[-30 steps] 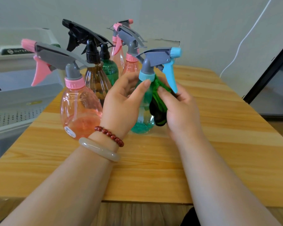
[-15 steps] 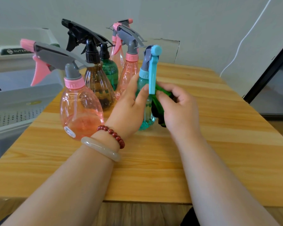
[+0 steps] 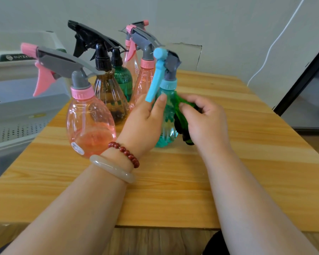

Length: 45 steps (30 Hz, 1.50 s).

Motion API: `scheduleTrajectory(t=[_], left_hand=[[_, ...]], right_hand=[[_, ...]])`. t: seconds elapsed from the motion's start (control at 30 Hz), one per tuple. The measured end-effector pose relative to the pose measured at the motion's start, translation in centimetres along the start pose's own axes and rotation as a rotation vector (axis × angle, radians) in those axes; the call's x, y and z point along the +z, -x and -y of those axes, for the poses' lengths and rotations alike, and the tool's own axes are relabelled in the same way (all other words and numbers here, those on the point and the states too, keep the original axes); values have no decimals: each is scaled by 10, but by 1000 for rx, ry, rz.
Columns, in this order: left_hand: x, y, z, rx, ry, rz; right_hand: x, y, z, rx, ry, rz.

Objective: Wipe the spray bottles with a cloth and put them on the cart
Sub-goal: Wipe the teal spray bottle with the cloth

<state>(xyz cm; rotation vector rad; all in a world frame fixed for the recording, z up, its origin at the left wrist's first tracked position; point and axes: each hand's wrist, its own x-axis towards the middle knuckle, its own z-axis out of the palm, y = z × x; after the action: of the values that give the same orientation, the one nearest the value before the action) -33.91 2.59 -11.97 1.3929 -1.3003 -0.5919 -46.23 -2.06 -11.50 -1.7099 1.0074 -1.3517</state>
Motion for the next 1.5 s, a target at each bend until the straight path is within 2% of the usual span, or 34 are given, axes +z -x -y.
scheduleTrajectory(t=[0.1, 0.23, 0.33, 0.53, 0.7, 0.8, 1.0, 1.07, 1.2, 1.3, 1.43, 1.5], left_hand=[[-2, 0, 1, 23, -7, -2], [3, 0, 2, 43, 57, -1], [6, 2, 2, 66, -3, 25], [0, -2, 6, 36, -69, -47], [0, -3, 6, 45, -49, -55], [3, -1, 5, 39, -4, -62], [1, 1, 4, 8, 7, -34], [2, -1, 4, -12, -7, -13], [4, -3, 5, -8, -118, -21], [3, -3, 9, 55, -154, -27], [1, -2, 8, 37, -49, -99], [1, -2, 8, 20, -11, -103]], right_hand=[[-3, -2, 3, 22, 69, 28], [4, 0, 12, -59, -177, -114], [7, 3, 11, -97, -126, -90], [1, 3, 6, 93, 49, 20], [1, 3, 15, 55, -178, -42], [1, 3, 14, 52, -114, -33], [-7, 2, 8, 306, 66, 75], [-6, 2, 11, 284, 18, 53], [-3, -1, 20, 186, -328, 11], [-2, 1, 17, 143, -227, 24], [-4, 2, 11, 282, 9, 45], [-5, 2, 9, 324, 25, 55]])
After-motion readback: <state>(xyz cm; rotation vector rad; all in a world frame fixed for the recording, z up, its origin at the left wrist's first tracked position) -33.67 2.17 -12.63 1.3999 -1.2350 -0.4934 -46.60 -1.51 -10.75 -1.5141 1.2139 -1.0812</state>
